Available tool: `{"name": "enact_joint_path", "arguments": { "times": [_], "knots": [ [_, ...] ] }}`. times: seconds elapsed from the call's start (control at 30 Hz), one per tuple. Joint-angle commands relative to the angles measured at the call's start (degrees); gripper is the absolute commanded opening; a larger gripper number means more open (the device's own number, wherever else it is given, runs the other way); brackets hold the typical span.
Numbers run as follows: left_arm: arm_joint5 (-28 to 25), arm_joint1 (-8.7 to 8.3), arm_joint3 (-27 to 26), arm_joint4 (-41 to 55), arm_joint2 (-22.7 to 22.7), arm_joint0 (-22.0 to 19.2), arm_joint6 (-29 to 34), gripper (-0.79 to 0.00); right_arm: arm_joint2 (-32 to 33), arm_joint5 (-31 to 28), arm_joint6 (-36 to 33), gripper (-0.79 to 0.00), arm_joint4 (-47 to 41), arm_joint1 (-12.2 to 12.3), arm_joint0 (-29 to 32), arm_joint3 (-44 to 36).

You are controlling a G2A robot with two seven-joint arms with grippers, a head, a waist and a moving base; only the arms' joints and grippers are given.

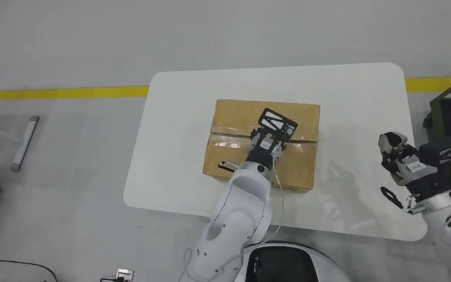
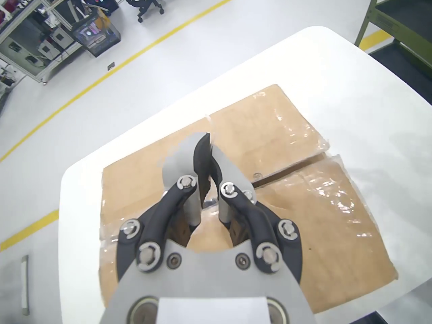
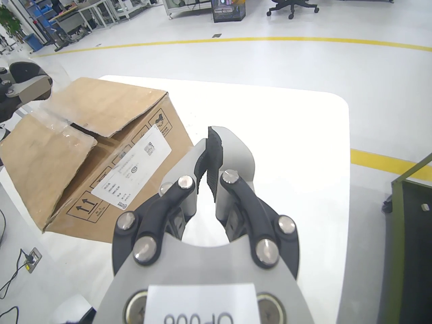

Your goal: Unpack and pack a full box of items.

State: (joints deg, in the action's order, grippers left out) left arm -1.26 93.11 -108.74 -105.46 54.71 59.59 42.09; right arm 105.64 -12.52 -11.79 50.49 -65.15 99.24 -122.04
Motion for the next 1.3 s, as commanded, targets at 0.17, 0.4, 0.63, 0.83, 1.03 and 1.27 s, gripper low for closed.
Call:
{"name": "enact_joint_path", "arguments": {
  "times": [0.17,0.4,0.63,0.83,1.03,1.27],
  "knots": [
    [-1.6,-0.42,-3.6,-2.3,4.2,-0.1,-0.1,-0.785,-0.5,-0.8,-0.1,-0.785,1.1,0.0,0.0,0.6],
    [-1.7,-1.12,-5.3,-4.7,12.3,-0.8,-1.8,-0.785,-1.7,-0.7,0.3,-0.785,1.6,-0.2,0.4,-0.1],
    [-4.1,-2.14,-4.3,-6.9,22.2,-3.0,-3.6,-0.785,-2.2,-0.7,-0.1,-0.785,1.4,-0.3,0.2,-1.2],
    [-5.1,-2.84,-3.2,-7.1,28.2,-3.4,-4.1,-0.785,-3.1,-0.8,-0.8,-0.785,0.6,-0.3,-0.6,-2.4],
    [-7.6,-3.78,-2.5,-11.6,32.2,-3.3,-5.5,-0.785,-5.0,-1.2,-2.0,-0.785,0.0,-0.4,-2.1,-4.1],
    [-7.6,-4.50,-1.4,-12.6,36.5,-3.9,-5.6,-0.785,-9.7,-2.2,-4.7,-0.785,3.6,-0.3,-5.5,-4.8]
  ]
}}
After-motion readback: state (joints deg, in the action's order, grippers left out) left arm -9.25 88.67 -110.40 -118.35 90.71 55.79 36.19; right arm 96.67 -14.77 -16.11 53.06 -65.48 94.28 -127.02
